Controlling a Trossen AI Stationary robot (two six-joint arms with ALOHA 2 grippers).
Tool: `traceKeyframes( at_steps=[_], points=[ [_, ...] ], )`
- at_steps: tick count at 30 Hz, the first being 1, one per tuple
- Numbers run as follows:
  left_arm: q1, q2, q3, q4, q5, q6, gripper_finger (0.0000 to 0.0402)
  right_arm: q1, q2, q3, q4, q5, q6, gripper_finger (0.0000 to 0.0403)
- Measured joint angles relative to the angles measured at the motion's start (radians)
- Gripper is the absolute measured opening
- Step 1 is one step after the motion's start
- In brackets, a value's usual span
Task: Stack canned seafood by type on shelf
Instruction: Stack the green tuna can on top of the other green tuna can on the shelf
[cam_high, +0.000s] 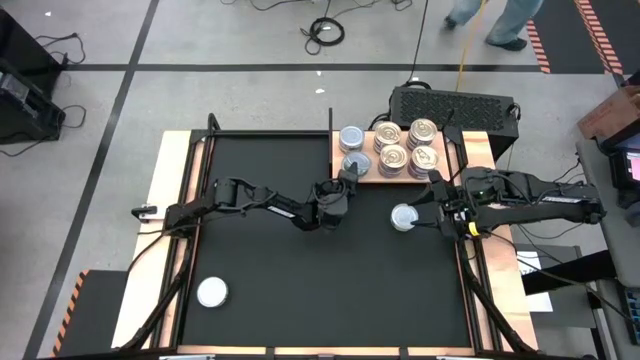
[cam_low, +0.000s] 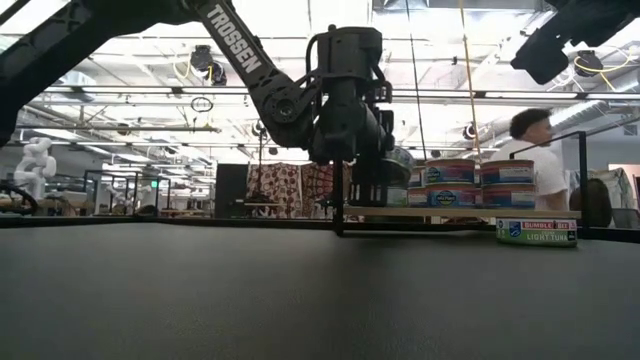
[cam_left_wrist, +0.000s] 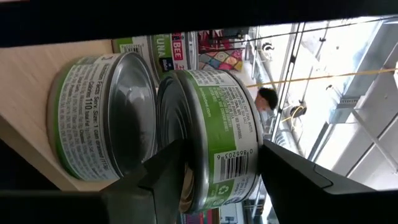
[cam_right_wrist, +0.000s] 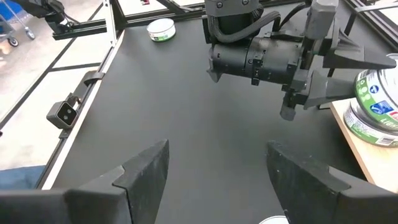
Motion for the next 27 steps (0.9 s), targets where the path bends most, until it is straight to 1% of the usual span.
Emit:
traceKeyframes(
  at_steps=[10,14,17,19,25,27],
  points=[
    [0.009,0.0,0.0,-0.001,-0.011,0.001,0.0201,0.0,0.0,0.0,-0.025,0.0,0.015,0.0258],
    [0.019,0.0,0.0,-0.017,0.034,0.001,0.0201,0.0,0.0,0.0,-0.024,0.0,0.025,0.0258],
    [0.025,0.0,0.002,-0.042,0.037,0.001,0.0201,0.0,0.0,0.0,-0.025,0.0,0.025,0.0258],
    [0.027,-0.001,0.003,-0.051,0.059,-0.007,0.0201,0.0,0.0,0.0,-0.025,0.0,0.024,0.0258],
    [0.031,-0.004,0.003,-0.055,0.064,0.007,0.0201,0.0,0.0,0.0,-0.035,0.0,0.024,0.0258],
    [0.029,-0.008,0.003,-0.055,0.065,0.038,0.0201,0.0,0.0,0.0,-0.034,0.0,0.024,0.0258]
  ],
)
